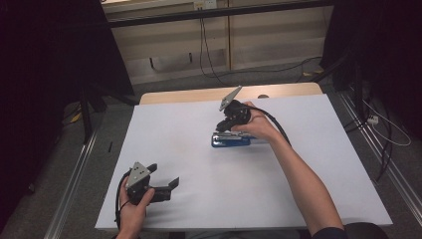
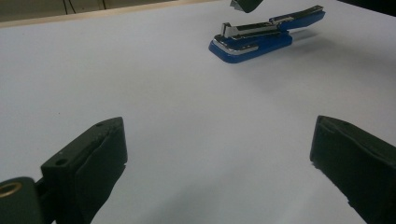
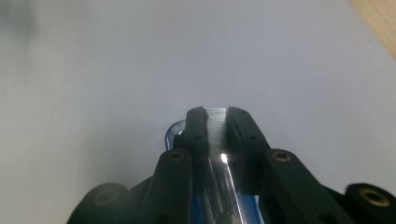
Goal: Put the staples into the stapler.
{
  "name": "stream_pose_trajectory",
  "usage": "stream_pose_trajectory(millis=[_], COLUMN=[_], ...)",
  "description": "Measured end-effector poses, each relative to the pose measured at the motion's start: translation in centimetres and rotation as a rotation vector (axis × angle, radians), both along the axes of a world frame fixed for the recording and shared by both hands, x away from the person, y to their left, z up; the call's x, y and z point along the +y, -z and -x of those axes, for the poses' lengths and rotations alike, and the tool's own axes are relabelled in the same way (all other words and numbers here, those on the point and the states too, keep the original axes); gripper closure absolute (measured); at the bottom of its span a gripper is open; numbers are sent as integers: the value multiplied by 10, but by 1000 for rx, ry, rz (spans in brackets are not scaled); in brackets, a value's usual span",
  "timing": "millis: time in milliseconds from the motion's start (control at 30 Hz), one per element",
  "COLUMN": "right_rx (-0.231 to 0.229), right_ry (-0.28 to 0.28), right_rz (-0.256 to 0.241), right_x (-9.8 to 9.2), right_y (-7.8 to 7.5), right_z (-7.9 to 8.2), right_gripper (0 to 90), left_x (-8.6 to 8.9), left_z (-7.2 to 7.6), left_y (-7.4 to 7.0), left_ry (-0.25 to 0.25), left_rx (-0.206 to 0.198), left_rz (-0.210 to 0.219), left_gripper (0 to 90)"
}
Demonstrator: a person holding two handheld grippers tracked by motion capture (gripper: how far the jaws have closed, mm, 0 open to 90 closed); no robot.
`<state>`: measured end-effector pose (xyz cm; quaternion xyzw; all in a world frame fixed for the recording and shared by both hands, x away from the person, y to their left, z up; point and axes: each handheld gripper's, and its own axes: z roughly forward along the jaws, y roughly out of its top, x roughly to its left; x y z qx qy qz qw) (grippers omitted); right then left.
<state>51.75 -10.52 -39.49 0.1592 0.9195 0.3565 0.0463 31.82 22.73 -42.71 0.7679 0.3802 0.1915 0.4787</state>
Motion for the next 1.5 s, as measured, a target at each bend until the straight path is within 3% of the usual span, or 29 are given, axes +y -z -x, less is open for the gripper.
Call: stream_pose_trajectory(millis=[533, 1033, 1167, 1500], right_rx=[9, -23, -50, -52], right_ry=[-72, -110, -122, -137], right_rz=[11, 5, -3, 11], right_x=[5, 6, 6, 3], right_y=[7, 13, 13, 16], right_z=[1, -2, -3, -4], right_gripper=[793, 793, 793, 793], left_x=[-1, -1, -1, 0], left_z=[0, 0, -1, -1], left_y=[0, 0, 1, 1], left_ry=[11, 12, 17, 18], left_rx=[1, 1, 3, 5], left_rz=[-8, -6, -6, -13], left_gripper=[41, 40, 41, 40])
